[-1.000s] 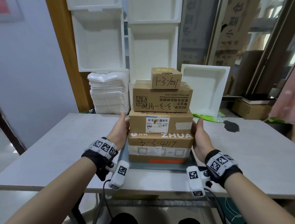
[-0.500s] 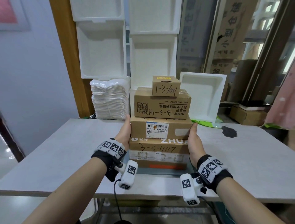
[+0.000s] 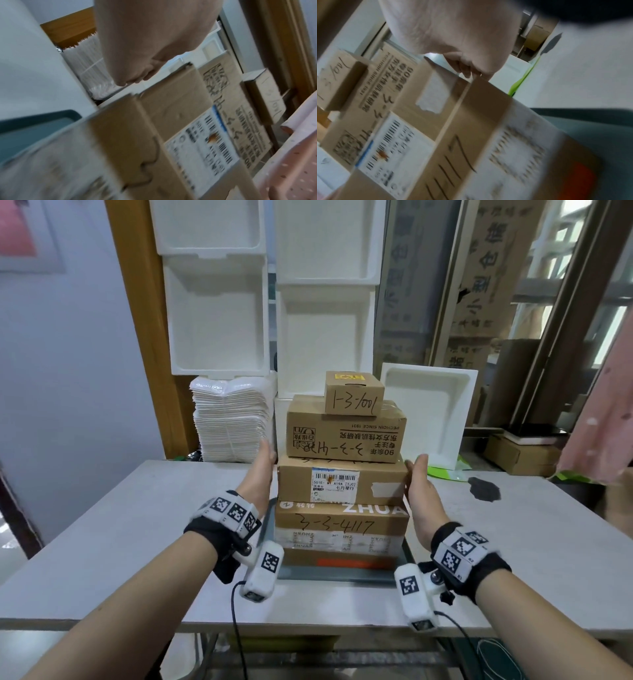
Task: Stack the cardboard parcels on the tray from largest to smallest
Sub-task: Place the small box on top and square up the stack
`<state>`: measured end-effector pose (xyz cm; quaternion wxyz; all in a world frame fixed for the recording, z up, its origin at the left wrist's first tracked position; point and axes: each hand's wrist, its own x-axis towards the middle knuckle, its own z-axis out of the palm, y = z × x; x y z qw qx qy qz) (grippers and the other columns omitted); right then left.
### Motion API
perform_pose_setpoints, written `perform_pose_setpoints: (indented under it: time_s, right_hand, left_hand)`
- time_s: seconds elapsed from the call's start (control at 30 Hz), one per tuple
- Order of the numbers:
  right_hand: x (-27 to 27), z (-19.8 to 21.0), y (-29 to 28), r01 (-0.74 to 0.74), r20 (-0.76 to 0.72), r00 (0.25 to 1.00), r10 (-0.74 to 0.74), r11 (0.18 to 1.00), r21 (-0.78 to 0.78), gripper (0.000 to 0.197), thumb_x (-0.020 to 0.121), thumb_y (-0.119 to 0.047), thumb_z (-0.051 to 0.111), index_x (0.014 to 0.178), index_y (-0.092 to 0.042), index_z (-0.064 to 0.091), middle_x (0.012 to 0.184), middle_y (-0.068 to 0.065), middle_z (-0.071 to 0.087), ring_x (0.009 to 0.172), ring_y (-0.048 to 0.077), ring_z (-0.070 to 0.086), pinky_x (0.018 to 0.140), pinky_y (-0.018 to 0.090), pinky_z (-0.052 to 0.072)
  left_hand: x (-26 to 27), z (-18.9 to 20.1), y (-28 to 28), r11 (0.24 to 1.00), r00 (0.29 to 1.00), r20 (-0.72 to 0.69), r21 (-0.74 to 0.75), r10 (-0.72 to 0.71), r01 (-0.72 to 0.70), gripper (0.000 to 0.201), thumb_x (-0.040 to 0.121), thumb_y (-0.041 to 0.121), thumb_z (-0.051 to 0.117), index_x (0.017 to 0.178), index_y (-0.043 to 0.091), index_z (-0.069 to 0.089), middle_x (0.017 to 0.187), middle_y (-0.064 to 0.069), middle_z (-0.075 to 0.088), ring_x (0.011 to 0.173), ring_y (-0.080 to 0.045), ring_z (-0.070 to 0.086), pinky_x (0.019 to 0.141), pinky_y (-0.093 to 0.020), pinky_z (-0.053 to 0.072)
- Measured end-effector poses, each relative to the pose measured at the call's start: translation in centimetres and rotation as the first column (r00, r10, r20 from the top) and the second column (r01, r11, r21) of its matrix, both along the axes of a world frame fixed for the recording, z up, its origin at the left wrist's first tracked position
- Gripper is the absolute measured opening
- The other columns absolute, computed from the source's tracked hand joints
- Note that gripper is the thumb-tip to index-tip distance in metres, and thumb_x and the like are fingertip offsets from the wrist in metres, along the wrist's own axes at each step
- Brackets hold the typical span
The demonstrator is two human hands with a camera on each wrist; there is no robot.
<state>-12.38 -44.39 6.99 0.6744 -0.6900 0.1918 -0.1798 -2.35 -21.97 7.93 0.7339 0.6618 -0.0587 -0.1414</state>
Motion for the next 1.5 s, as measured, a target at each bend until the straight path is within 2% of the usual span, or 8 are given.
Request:
perform_pose_setpoints:
  time_s: [0.13,0.2,0.3,0.53,0.67,0.77,1.1,1.5]
  right_hand:
    - [1.1,3.8,-0.5,0.005,0.107,0.994,-0.005,1.0,0.0,0.081,0.09,-0.074,0.014,0.148,-0.023,0.04,0.15,-0.005,0.045,0.139,0.013,0.039,0.118,0.037,0.024]
    - [1.5,4.8,-0.1,-0.017,0.097,0.995,0.019,1.0,-0.026,0.083,0.088,-0.076,0.014,0.141,-0.024,0.05,0.141,-0.003,0.055,0.133,0.015,0.046,0.117,0.041,0.028]
    - [1.4,5.1,0.9,-0.021,0.059,0.998,0.025,0.998,-0.056,0.081,0.092,-0.072,0.014,0.138,-0.019,0.053,0.138,0.001,0.057,0.13,0.019,0.048,0.116,0.042,0.029]
    - [1.1,5.2,1.6,-0.031,0.014,0.999,0.032,0.995,-0.096,0.077,0.096,-0.066,0.012,0.143,-0.015,0.045,0.146,0.004,0.048,0.138,0.022,0.04,0.113,0.036,0.025]
    - [0.9,5.5,1.4,-0.052,0.001,0.999,0.053,0.99,-0.133,0.078,0.095,-0.066,0.011,0.142,-0.015,0.047,0.144,0.002,0.05,0.136,0.021,0.042,0.112,0.034,0.025]
    - [0.6,6.8,0.9,-0.052,-0.005,0.999,0.052,0.983,-0.177,0.077,0.096,-0.065,0.011,0.146,-0.015,0.041,0.15,0.004,0.044,0.14,0.021,0.037,0.113,0.034,0.023]
    - [2.3,14.8,2.1,-0.047,0.13,0.987,0.091,0.949,-0.312,0.083,0.093,-0.07,0.018,0.154,-0.013,0.023,0.16,0.003,0.027,0.146,0.021,0.027,0.117,0.038,0.02]
    - [4.6,16.4,3.4,-0.032,0.169,0.982,0.088,0.951,-0.308,0.119,0.066,-0.089,0.018,0.148,-0.004,0.033,0.154,0.012,0.038,0.141,0.023,0.037,0.117,0.045,0.026]
  left_hand:
    - [1.2,3.1,0.1,1.0,0.994,0.108,-0.011,0.017,-0.015,0.082,0.094,0.069,0.008,0.155,0.015,0.017,0.162,-0.001,0.016,0.149,-0.015,0.012,0.121,-0.037,0.006]
    - [1.2,4.0,-0.2,1.0,0.996,0.093,-0.002,-0.017,0.017,0.087,0.091,0.073,0.01,0.154,0.015,0.023,0.16,-0.002,0.025,0.147,-0.017,0.022,0.117,-0.035,0.02]
    - [0.8,4.2,-1.1,0.998,0.995,0.074,0.021,-0.06,0.059,0.084,0.09,0.073,0.011,0.142,0.018,0.047,0.137,-0.01,0.058,0.118,-0.021,0.058,0.081,-0.03,0.049]
    - [0.0,4.2,-1.3,0.995,0.993,0.061,0.031,-0.099,0.097,0.08,0.091,0.072,0.011,0.128,0.022,0.06,0.117,-0.01,0.069,0.102,-0.021,0.066,0.07,-0.031,0.051]
    - [-0.4,4.9,-0.8,0.995,0.989,0.12,0.051,-0.086,0.081,0.079,0.091,0.073,0.008,0.136,0.024,0.052,0.132,-0.007,0.06,0.119,-0.019,0.056,0.09,-0.032,0.045]
    - [-0.3,6.5,-0.2,0.997,0.986,0.16,0.055,-0.054,0.046,0.086,0.089,0.076,0.006,0.156,0.023,0.017,0.163,0.0,0.014,0.15,-0.017,0.011,0.117,-0.04,0.01]
    - [0.0,15.4,-1.2,0.989,0.973,0.21,-0.089,-0.095,0.116,0.085,0.095,0.067,0.015,0.154,0.006,0.004,0.163,-0.011,0.004,0.15,-0.023,0.005,0.122,-0.038,0.006]
    - [-3.0,16.1,-5.3,0.942,0.945,0.177,-0.15,-0.274,0.301,0.088,0.094,0.068,0.022,0.154,0.011,-0.008,0.162,-0.006,-0.009,0.15,-0.019,-0.005,0.122,-0.038,0.003]
